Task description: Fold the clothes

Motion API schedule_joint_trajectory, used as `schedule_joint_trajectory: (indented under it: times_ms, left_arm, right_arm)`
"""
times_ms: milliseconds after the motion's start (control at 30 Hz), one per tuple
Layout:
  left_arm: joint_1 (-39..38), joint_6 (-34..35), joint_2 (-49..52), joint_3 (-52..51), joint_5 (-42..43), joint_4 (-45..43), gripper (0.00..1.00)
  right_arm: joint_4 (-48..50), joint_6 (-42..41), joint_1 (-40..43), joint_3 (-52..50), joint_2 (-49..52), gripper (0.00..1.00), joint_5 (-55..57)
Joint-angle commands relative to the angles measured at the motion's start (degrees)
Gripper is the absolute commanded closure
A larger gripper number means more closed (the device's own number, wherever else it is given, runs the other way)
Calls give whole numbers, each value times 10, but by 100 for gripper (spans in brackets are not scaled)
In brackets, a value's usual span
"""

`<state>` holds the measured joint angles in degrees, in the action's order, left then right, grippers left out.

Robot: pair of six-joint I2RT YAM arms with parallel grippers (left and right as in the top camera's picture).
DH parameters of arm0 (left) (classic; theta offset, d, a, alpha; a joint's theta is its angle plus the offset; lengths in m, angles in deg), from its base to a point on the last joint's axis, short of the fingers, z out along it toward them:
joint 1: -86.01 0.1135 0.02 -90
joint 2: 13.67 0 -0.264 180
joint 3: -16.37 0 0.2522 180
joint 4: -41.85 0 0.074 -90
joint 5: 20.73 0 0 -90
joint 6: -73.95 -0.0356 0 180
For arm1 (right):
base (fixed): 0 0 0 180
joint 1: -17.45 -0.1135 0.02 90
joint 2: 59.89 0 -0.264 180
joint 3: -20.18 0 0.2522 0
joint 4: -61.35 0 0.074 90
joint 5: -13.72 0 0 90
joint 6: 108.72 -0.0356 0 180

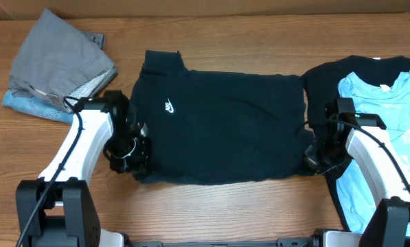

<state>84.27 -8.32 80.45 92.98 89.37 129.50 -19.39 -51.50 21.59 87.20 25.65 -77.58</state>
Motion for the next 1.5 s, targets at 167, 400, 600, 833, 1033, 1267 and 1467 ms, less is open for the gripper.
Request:
schedule_joint_trajectory:
  times_ms: [167,400,600,833,1033,1267,1467]
  left_arm:
    - [3,17,-4,7,-38,-150,92]
    - [2,-9,-4,7,12,-132,55]
    - [-15,-115,-4,1,27,-49,59]
    - [-78,-100,-4,-66,18,-137,48]
    - [-120,-59,-4,-114,-40,-214,47]
    - [-122,-47,-4,-118,-41,-252,76]
    - [-121,-35,-4,-113,26,-236,96]
  right_arm:
    - [9,2,4,8,-8,96,-1]
    - [18,2,4,8,-8,89,-9]
    - [24,2,4,8,-8,84,-9]
    - [24,1,4,8,-8,82,-9]
    - [28,2,4,8,-8,81,-9]
    - [28,2,4,8,-8,81,-9]
    - [24,2,4,4,-8,81,-9]
